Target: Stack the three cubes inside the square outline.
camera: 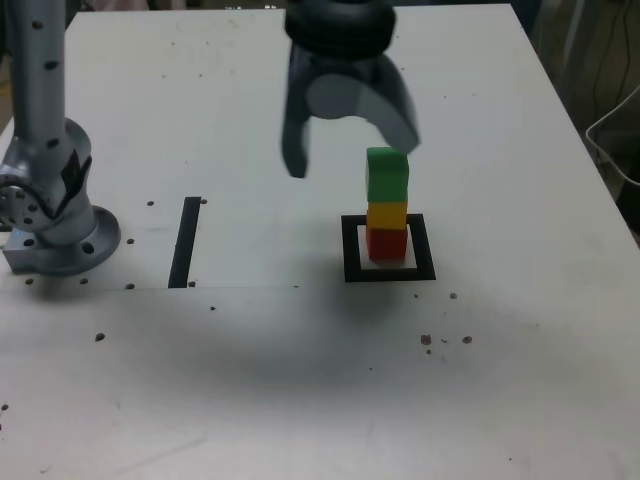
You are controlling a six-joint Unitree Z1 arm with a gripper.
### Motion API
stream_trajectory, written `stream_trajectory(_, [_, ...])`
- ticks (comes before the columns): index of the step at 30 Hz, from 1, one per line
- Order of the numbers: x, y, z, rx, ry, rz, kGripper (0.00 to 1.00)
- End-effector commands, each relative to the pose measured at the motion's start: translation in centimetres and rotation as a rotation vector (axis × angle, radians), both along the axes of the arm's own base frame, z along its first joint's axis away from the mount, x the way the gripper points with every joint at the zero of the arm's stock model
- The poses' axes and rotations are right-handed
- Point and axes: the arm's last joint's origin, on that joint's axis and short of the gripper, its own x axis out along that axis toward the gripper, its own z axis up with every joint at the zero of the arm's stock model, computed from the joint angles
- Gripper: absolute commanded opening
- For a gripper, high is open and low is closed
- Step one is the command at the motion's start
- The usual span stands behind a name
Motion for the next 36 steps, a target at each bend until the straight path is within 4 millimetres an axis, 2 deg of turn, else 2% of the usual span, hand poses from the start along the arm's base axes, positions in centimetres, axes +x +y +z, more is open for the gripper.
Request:
stream_trajectory(1, [-1.5, 0.2, 0.9, -0.002, -0.022, 0.000, 0.99])
stream_trajectory(6, [-4.2, 0.5, 1.1, -0.006, -0.016, -0.001, 0.99])
stream_trajectory(10, [-6.0, 0.6, 0.4, -0.005, 0.009, -0.001, 1.00])
stream_trajectory(26, [-12.4, 1.2, -5.1, -0.010, 0.108, -0.004, 1.00])
stream_trajectory(36, [-14.5, 1.2, -7.9, -0.015, 0.127, -0.009, 1.00])
